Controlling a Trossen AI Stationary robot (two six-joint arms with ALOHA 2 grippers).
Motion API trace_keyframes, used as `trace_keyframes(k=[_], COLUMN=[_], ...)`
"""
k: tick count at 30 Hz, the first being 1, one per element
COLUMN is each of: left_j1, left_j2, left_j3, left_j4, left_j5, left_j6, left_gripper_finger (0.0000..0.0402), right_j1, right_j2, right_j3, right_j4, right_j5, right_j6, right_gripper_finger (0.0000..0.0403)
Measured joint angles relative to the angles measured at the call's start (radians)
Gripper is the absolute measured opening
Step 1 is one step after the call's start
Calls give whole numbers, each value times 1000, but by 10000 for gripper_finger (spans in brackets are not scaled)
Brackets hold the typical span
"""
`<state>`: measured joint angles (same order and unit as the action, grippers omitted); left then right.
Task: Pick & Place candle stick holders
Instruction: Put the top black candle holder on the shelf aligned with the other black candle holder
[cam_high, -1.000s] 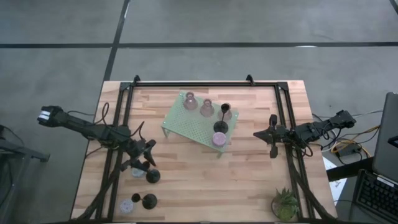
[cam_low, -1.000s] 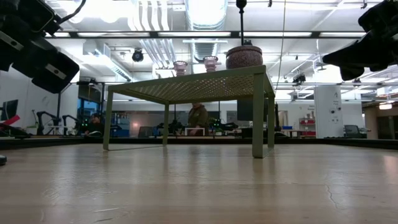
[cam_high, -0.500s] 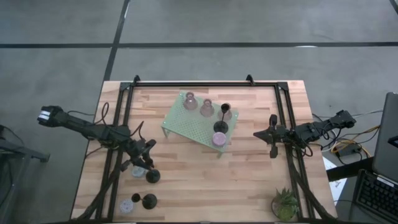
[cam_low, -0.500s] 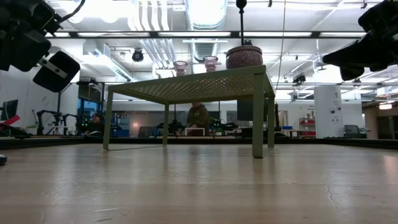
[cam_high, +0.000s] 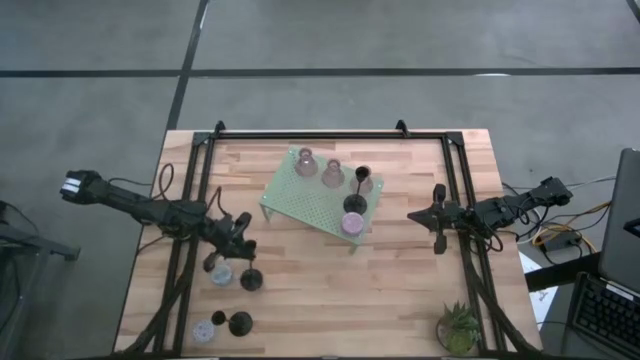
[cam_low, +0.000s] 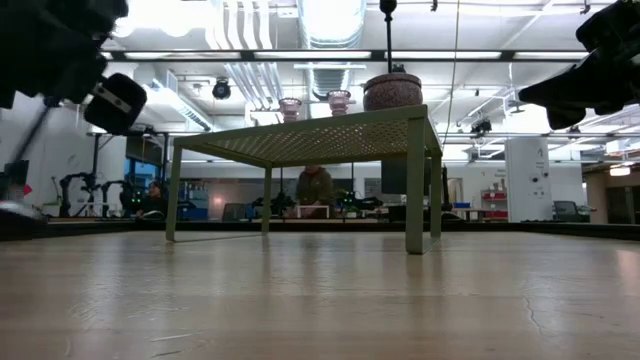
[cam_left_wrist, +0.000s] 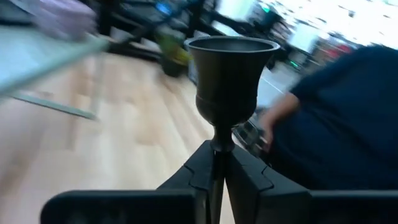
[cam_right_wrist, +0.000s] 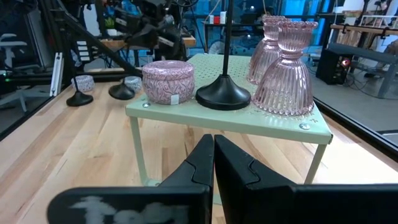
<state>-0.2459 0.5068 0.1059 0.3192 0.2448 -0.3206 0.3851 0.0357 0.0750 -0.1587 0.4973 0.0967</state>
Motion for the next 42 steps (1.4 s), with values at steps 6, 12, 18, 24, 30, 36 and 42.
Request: trace_keyframes(k=[6,12,18,24,30,36,42], left_j1=[0,0,1,3,28,77,154], left_j2=[0,0,27,137,301,437,539], left_j3=[35,115,217,345,460,575,664], left_j4=[24,26,-8,-18,-23,-23,-25], left_j5=[-150,-339,-433,-583,-674,-675,-675], left_j6=[0,12,69,155,188,222,221], left_gripper_finger=[26,28,32,23,32,28,27], right_j1=[0,0,0,0,0,0,0], right_j2=[0,0,0,0,0,0,0], right_j3=[0,0,0,0,0,0,0], right_j4=[0,0,0,0,0,0,0], right_j5=[0,0,0,0,0,0,0], right_j6=[0,0,0,0,0,0,0], right_gripper_finger=[8,8,8,8,8,8,8])
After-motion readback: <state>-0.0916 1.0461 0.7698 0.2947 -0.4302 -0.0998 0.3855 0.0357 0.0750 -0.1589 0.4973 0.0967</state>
